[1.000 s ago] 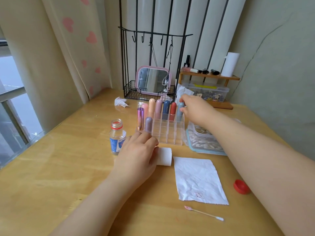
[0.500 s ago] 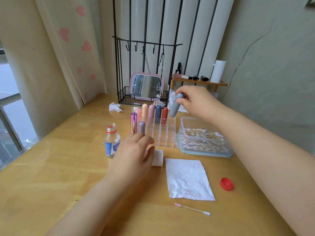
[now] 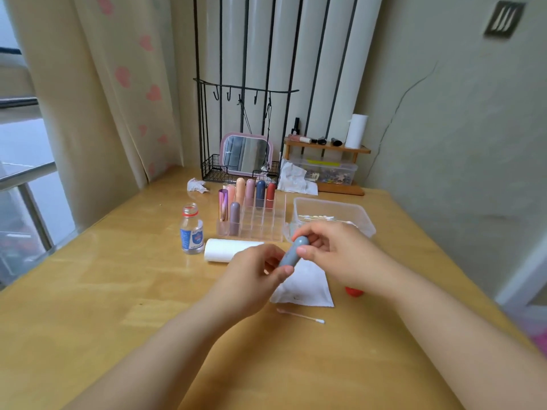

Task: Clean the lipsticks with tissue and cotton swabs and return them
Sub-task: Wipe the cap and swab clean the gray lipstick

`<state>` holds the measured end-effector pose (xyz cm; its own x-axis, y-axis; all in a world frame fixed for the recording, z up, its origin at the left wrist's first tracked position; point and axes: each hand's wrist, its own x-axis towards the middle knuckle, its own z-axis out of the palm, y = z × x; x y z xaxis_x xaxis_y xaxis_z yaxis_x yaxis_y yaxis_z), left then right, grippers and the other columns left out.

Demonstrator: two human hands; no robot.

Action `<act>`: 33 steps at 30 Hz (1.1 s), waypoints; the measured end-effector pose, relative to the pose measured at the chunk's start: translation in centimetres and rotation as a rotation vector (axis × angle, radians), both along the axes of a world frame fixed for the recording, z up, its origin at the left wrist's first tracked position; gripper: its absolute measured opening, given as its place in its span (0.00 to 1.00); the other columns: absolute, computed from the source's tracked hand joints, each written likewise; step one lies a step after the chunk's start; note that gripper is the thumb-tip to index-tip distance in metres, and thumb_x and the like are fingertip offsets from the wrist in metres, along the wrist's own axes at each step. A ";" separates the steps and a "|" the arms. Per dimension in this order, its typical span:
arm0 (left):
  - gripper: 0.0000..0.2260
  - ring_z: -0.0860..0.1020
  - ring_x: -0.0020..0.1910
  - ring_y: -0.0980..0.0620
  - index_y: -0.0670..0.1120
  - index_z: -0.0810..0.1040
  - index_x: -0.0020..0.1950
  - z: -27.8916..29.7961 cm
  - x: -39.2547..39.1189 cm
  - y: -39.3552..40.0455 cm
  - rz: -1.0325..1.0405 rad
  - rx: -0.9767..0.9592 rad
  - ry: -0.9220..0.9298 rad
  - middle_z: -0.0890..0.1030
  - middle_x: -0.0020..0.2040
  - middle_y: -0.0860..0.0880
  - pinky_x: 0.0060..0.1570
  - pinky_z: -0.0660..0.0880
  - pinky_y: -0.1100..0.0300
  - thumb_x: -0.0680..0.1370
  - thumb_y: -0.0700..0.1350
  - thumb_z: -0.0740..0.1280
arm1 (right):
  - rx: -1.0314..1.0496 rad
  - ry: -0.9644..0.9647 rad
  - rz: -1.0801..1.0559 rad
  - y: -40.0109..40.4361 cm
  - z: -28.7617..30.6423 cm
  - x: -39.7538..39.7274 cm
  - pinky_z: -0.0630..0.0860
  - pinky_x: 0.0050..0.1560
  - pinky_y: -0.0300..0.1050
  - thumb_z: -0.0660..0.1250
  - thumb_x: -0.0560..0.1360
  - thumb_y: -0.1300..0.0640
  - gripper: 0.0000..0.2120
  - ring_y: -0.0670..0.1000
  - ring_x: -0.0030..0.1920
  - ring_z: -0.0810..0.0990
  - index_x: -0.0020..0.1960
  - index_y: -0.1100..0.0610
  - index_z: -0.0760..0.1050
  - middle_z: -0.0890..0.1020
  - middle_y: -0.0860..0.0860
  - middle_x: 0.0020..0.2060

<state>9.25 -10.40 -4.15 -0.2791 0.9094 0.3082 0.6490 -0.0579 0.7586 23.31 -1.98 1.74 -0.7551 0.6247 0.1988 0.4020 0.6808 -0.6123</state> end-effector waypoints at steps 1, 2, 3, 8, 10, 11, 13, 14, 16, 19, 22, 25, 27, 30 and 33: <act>0.02 0.77 0.41 0.56 0.49 0.78 0.47 0.0 0.4 -0.3 -0.007 0.011 0.009 0.79 0.39 0.56 0.46 0.73 0.60 0.77 0.46 0.67 | -0.045 0.022 0.002 -0.1 -0.2 0.5 0.75 0.55 0.39 0.67 0.76 0.60 0.08 0.48 0.47 0.79 0.50 0.48 0.75 0.79 0.45 0.43; 0.02 0.76 0.41 0.56 0.49 0.78 0.47 0.0 0.7 -0.4 -0.015 0.022 0.020 0.79 0.39 0.56 0.46 0.73 0.61 0.77 0.46 0.67 | -0.075 0.043 0.006 -0.1 -0.2 0.9 0.75 0.56 0.42 0.67 0.76 0.61 0.09 0.50 0.49 0.80 0.49 0.48 0.75 0.80 0.47 0.44; 0.02 0.77 0.42 0.56 0.49 0.78 0.48 0.2 1.0 -0.5 -0.022 0.031 0.034 0.79 0.40 0.56 0.46 0.73 0.60 0.77 0.46 0.67 | -0.089 0.055 0.011 -0.2 -0.2 1.2 0.75 0.56 0.42 0.68 0.76 0.61 0.09 0.51 0.50 0.80 0.49 0.47 0.75 0.80 0.47 0.44; 0.01 0.77 0.42 0.54 0.50 0.78 0.47 0.8 1.0 -0.7 0.004 -0.003 0.125 0.80 0.41 0.54 0.46 0.73 0.60 0.78 0.45 0.66 | -0.088 0.137 -0.023 0.2 1.3 2.1 0.76 0.52 0.38 0.66 0.76 0.62 0.11 0.49 0.45 0.82 0.44 0.45 0.75 0.80 0.46 0.41; 0.05 0.75 0.39 0.57 0.53 0.76 0.43 0.2 0.5 -1.1 0.032 -0.021 0.103 0.79 0.39 0.55 0.41 0.71 0.66 0.78 0.45 0.66 | -0.138 0.238 -0.076 1.6 2.6 3.1 0.77 0.50 0.38 0.67 0.76 0.62 0.09 0.44 0.42 0.82 0.45 0.47 0.76 0.82 0.45 0.41; 0.07 0.74 0.37 0.61 0.54 0.74 0.41 0.0 0.3 -1.4 0.044 -0.012 0.073 0.78 0.37 0.56 0.38 0.68 0.69 0.78 0.44 0.66 | -0.154 0.247 -0.097 2.3 3.0 3.6 0.78 0.51 0.40 0.67 0.75 0.62 0.08 0.44 0.42 0.83 0.46 0.49 0.77 0.83 0.46 0.42; 0.08 0.74 0.36 0.63 0.56 0.74 0.40 -0.4 0.2 -1.6 0.072 0.015 0.018 0.78 0.37 0.58 0.37 0.67 0.72 0.77 0.44 0.67 | -0.170 0.179 -0.130 3.2 2.6 4.1 0.78 0.52 0.46 0.71 0.73 0.61 0.06 0.49 0.44 0.83 0.46 0.50 0.77 0.83 0.50 0.44; 0.08 0.75 0.37 0.63 0.55 0.74 0.40 -0.4 0.1 -1.5 0.090 0.025 -0.005 0.78 0.37 0.58 0.38 0.68 0.73 0.76 0.44 0.68 | -0.183 0.135 -0.147 3.3 1.8 3.9 0.78 0.50 0.48 0.72 0.72 0.61 0.07 0.50 0.43 0.82 0.45 0.51 0.77 0.83 0.51 0.44; 0.07 0.77 0.40 0.60 0.54 0.75 0.41 -0.6 0.1 -1.1 0.124 0.028 -0.041 0.79 0.39 0.57 0.39 0.69 0.71 0.75 0.45 0.70 | -0.209 0.064 -0.184 3.1 -0.8 3.0 0.76 0.42 0.44 0.74 0.69 0.61 0.09 0.48 0.36 0.78 0.42 0.50 0.76 0.81 0.50 0.41; 0.05 0.78 0.40 0.57 0.51 0.77 0.41 -1.1 -0.6 -0.8 0.169 0.024 -0.116 0.81 0.39 0.55 0.40 0.71 0.70 0.73 0.44 0.72 | -0.207 0.016 -0.204 2.7 -4.3 1.5 0.71 0.34 0.33 0.73 0.69 0.61 0.10 0.43 0.32 0.76 0.40 0.48 0.74 0.80 0.47 0.37; 0.05 0.78 0.38 0.62 0.49 0.78 0.42 -1.7 -1.4 -1.0 0.200 0.073 -0.207 0.81 0.38 0.55 0.38 0.70 0.73 0.73 0.41 0.72 | -0.213 0.070 -0.194 2.4 -6.1 -0.2 0.71 0.38 0.31 0.73 0.70 0.59 0.08 0.45 0.38 0.76 0.42 0.48 0.77 0.78 0.44 0.36; 0.05 0.77 0.35 0.64 0.49 0.79 0.42 -2.3 -2.0 -1.3 0.211 0.111 -0.284 0.81 0.37 0.55 0.38 0.70 0.73 0.72 0.40 0.73 | -0.163 0.048 -0.168 1.9 -6.9 -2.2 0.66 0.35 0.27 0.72 0.72 0.56 0.07 0.40 0.34 0.70 0.49 0.51 0.81 0.74 0.41 0.34; 0.05 0.77 0.35 0.64 0.49 0.79 0.43 -2.5 -2.3 -1.5 0.199 0.111 -0.322 0.82 0.36 0.56 0.37 0.70 0.73 0.72 0.40 0.73 | -0.139 0.046 -0.138 1.8 -7.2 -3.5 0.65 0.34 0.25 0.72 0.72 0.57 0.08 0.38 0.32 0.70 0.52 0.54 0.81 0.74 0.40 0.34; 0.05 0.76 0.33 0.65 0.49 0.80 0.42 -2.4 -2.7 -1.8 0.209 0.124 -0.361 0.81 0.33 0.58 0.35 0.69 0.74 0.72 0.40 0.73 | -0.127 0.034 -0.126 1.5 -7.6 -5.2 0.65 0.34 0.24 0.72 0.72 0.57 0.07 0.37 0.32 0.70 0.50 0.55 0.81 0.74 0.40 0.33; 0.04 0.78 0.35 0.63 0.49 0.81 0.43 -2.2 -3.2 -2.0 0.225 0.132 -0.435 0.83 0.35 0.54 0.36 0.71 0.73 0.73 0.40 0.73 | -0.132 0.011 -0.110 1.1 -8.0 -6.1 0.66 0.35 0.23 0.72 0.72 0.57 0.04 0.37 0.33 0.72 0.46 0.51 0.78 0.75 0.40 0.33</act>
<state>6.03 -12.39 -6.34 -0.5918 0.7731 0.2283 0.2818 -0.0669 0.9571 17.17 -0.91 -6.26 -0.6789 0.7247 0.1177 0.4623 0.5464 -0.6984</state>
